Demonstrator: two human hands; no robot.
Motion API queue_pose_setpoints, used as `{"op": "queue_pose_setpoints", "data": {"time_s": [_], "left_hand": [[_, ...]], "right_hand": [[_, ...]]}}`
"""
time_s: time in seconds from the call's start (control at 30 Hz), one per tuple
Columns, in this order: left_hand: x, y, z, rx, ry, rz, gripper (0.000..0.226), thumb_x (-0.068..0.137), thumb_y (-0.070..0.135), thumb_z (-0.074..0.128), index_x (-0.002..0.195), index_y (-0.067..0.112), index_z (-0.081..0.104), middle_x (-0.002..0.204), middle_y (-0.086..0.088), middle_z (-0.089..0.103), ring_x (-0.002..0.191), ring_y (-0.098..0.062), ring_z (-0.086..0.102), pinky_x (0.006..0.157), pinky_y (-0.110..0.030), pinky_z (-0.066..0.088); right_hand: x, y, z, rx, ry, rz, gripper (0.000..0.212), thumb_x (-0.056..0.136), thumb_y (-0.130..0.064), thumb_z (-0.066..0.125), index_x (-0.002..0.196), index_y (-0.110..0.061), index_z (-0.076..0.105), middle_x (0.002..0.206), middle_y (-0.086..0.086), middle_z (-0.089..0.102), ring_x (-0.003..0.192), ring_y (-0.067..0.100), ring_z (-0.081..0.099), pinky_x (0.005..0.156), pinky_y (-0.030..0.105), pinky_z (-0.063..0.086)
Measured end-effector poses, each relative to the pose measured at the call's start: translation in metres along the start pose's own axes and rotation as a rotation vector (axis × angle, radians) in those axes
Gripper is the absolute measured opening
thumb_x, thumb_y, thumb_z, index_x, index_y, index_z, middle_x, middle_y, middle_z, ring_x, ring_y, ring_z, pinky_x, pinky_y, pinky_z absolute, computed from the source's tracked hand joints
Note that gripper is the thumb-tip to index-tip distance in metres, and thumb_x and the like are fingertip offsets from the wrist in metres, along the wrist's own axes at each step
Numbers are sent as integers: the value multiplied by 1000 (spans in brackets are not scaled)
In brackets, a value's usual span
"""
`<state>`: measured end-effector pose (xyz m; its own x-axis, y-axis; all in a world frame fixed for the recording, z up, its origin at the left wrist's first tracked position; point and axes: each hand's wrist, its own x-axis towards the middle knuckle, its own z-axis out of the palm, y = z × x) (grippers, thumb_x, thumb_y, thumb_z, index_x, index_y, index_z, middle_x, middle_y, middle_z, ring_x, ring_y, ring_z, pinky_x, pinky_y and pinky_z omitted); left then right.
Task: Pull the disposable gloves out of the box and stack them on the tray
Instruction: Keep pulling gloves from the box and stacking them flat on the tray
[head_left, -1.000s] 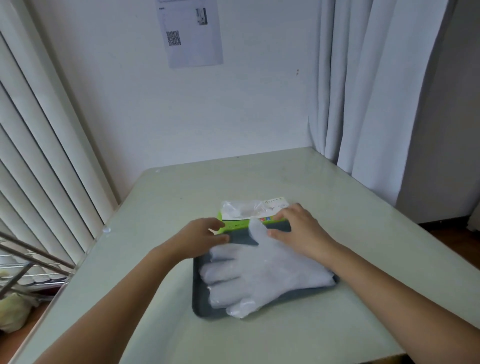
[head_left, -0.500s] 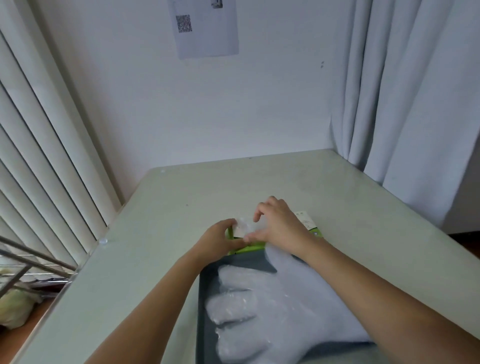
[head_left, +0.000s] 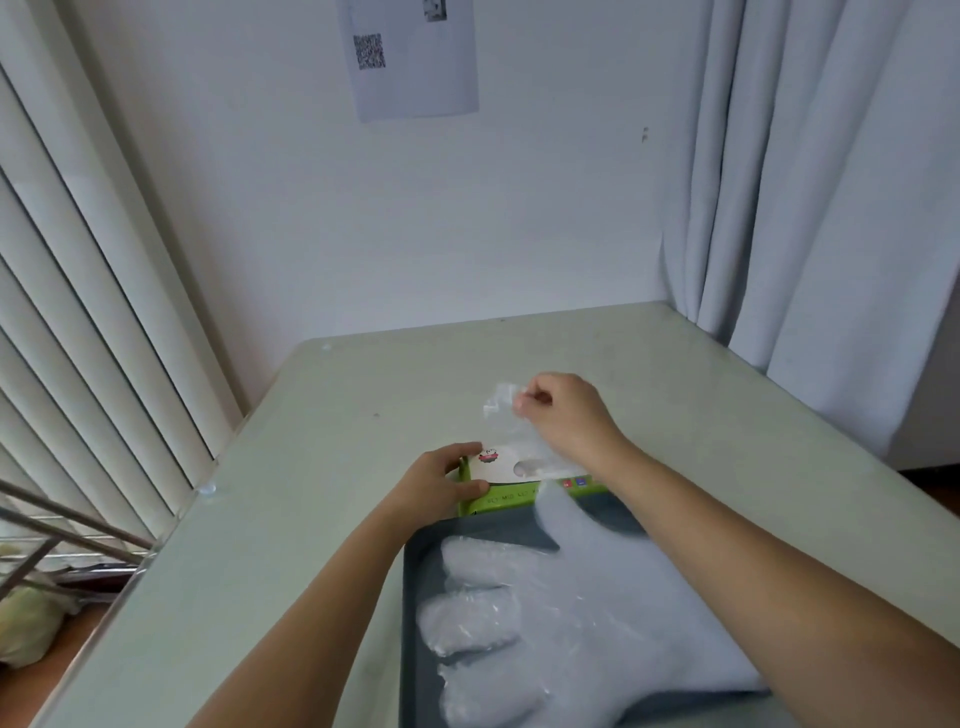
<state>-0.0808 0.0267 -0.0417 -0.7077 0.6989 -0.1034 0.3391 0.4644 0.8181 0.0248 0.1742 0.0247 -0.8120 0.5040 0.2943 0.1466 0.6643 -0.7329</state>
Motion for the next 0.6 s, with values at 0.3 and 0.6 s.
{"op": "queue_pose_setpoints", "data": {"time_s": [0.3, 0.6], "left_hand": [[-4, 19, -3, 44, -12, -70, 56, 84, 6, 71, 136, 17, 53, 140, -5, 50, 128, -20, 47, 101, -23, 36], [-55, 96, -31, -908, -30, 70, 82, 95, 65, 17, 127, -2, 52, 112, -7, 64, 122, -22, 50, 117, -36, 24]], "right_hand": [[-6, -65, -67, 591, 182, -82, 24, 93, -5, 44, 72, -1, 52, 87, 14, 72, 82, 13, 71, 80, 26, 50], [-48, -97, -116, 770, 64, -46, 17, 102, -13, 40, 86, -8, 43, 96, 11, 72, 74, 27, 71, 60, 25, 56]]}}
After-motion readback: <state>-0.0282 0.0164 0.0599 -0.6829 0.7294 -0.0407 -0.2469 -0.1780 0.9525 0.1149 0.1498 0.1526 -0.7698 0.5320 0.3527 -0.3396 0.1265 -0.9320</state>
